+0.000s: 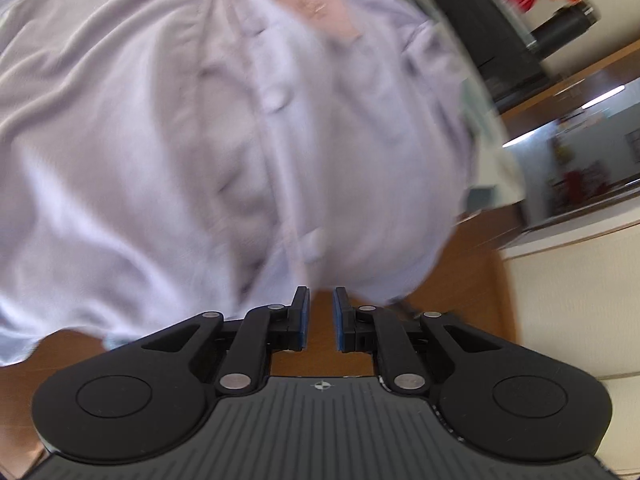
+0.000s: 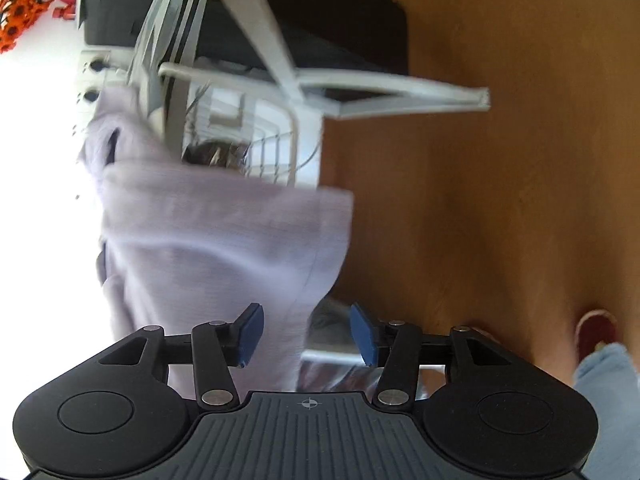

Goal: Fold clothes

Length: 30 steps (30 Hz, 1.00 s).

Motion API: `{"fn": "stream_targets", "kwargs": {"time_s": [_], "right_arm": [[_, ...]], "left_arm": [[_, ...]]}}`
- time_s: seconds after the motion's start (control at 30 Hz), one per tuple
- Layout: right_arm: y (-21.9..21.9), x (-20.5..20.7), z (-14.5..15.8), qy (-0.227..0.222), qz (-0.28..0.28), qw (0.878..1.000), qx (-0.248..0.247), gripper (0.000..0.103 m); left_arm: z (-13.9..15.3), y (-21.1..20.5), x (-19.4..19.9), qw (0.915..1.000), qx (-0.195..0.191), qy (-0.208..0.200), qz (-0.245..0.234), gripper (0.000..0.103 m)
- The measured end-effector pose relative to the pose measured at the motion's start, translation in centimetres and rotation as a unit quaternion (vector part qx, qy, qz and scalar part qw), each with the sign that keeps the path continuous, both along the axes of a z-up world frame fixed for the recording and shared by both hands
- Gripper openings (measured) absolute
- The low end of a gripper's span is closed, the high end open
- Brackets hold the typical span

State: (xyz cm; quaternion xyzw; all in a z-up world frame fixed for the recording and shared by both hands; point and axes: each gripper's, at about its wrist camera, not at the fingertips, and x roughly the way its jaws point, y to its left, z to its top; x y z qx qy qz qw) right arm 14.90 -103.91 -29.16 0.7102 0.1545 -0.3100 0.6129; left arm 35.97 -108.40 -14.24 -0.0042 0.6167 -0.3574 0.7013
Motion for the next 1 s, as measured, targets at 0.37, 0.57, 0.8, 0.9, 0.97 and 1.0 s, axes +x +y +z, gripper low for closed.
{"fn": "stream_targets", "kwargs": {"time_s": [0.37, 0.57, 0.8, 0.9, 0.97, 1.0], "right_arm": [[-5.5, -6.1, 19.0, 0.075, -0.083, 0.947, -0.302, 0.083], [-4.4, -8.6, 27.5, 0.225, -0.183, 0.843, -0.454, 0.102], [-4.1, -8.2, 28.6, 0.315, -0.174, 0.803, -0.475, 0.102], [-5.1, -7.0, 27.6, 0.298, -0.151, 0.826, -0.454, 0.102], [-6.0, -5.9, 27.0, 0.287, -0.141, 0.841, -0.437, 0.102], [-6.5, -5.2, 26.5, 0.281, -0.133, 0.847, -0.431, 0.102]], "left_arm": [[6.3, -2.5, 0.9, 0.9885, -0.068, -0.134, 0.016, 0.081], [8.8, -7.2, 1.3, 0.9681, -0.04, -0.247, -0.003, 0.101], [6.1, -10.8, 3.3, 0.9594, 0.042, -0.279, -0.009, 0.102], [4.3, -11.4, 4.9, 0.9581, 0.071, -0.277, -0.009, 0.102], [3.4, -11.7, 6.0, 0.9542, 0.084, -0.287, -0.009, 0.102], [3.0, -11.9, 6.5, 0.9521, 0.091, -0.292, -0.009, 0.102]]}}
